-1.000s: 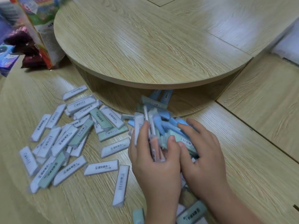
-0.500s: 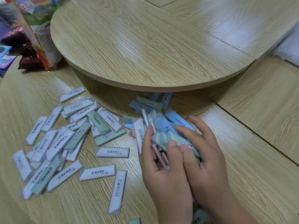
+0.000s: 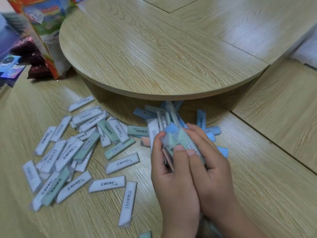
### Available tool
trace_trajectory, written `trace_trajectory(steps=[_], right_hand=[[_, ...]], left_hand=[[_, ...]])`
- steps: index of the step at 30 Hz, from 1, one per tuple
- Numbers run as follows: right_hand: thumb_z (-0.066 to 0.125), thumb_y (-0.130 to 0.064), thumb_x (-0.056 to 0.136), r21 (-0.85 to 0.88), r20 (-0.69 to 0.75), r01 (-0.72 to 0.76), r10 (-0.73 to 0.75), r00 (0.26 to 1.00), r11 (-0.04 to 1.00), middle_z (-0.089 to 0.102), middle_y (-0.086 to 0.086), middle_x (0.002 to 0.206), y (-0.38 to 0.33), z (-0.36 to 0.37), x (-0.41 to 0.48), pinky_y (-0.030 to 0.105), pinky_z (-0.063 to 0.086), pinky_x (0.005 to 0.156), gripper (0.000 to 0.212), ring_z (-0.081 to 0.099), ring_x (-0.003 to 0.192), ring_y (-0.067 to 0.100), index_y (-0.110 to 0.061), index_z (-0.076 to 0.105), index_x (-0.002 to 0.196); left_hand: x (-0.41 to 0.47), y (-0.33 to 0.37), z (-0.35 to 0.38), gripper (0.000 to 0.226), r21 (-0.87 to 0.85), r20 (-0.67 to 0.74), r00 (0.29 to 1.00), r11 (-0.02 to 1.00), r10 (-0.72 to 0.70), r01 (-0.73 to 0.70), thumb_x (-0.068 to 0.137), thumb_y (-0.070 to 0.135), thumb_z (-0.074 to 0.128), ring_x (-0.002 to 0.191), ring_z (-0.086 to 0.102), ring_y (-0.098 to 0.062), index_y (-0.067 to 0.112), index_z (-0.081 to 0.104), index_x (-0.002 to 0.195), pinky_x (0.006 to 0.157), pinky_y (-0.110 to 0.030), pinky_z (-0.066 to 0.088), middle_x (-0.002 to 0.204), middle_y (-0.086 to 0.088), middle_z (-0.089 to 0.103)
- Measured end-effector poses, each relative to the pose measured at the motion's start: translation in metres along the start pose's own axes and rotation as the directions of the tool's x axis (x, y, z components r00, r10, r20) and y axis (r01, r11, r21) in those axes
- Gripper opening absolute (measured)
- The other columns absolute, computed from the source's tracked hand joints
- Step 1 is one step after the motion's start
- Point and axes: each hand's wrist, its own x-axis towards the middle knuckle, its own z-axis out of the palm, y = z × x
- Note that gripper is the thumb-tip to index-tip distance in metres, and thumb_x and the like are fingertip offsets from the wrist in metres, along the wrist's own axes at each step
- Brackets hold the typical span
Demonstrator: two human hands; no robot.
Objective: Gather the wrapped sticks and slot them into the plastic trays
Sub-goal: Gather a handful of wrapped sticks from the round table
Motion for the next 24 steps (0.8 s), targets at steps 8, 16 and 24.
trace_trajectory(steps=[8, 16, 24], right_hand=[[0.043, -0.032, 0.095, 0.091, 0.000, 0.001, -0.001, 1.000, 0.996, 0.054, -0.014, 0.137, -0.012, -0.007, 0.006, 0.033, 0.050, 0.098, 0.037, 0.050, 0.133, 0.018, -0.028, 0.068, 0.122], [0.043, -0.036, 0.093, 0.138, -0.018, -0.046, 0.049, 0.999, 0.989, 0.053, -0.009, 0.140, -0.019, -0.022, 0.005, 0.032, 0.051, 0.095, 0.039, 0.053, 0.129, 0.013, -0.024, 0.069, 0.121], [0.047, -0.038, 0.091, 0.174, -0.034, -0.059, 0.066, 0.997, 0.983, 0.054, -0.016, 0.141, -0.019, -0.052, -0.016, 0.031, 0.051, 0.098, 0.041, 0.051, 0.130, 0.002, -0.028, 0.068, 0.124]], left_hand=[[-0.006, 0.010, 0.009, 0.034, 0.004, 0.038, 0.998, 0.999, 0.045, -0.045, 0.087, 0.035, 0.058, 0.110, 0.069, -0.007, 0.058, 0.063, 0.112, 0.087, -0.020, 0.056, 0.119, 0.015, 0.072], [-0.019, 0.016, 0.025, 0.035, -0.016, 0.036, 0.998, 0.999, 0.041, -0.041, 0.101, 0.019, 0.055, 0.108, 0.071, -0.012, 0.051, 0.064, 0.114, 0.089, -0.028, 0.058, 0.117, 0.009, 0.074], [-0.054, 0.017, 0.040, 0.043, -0.009, -0.030, 0.999, 0.999, 0.031, -0.031, 0.102, 0.015, 0.053, 0.106, 0.071, -0.011, 0.055, 0.067, 0.105, 0.084, -0.024, 0.059, 0.115, 0.010, 0.074]])
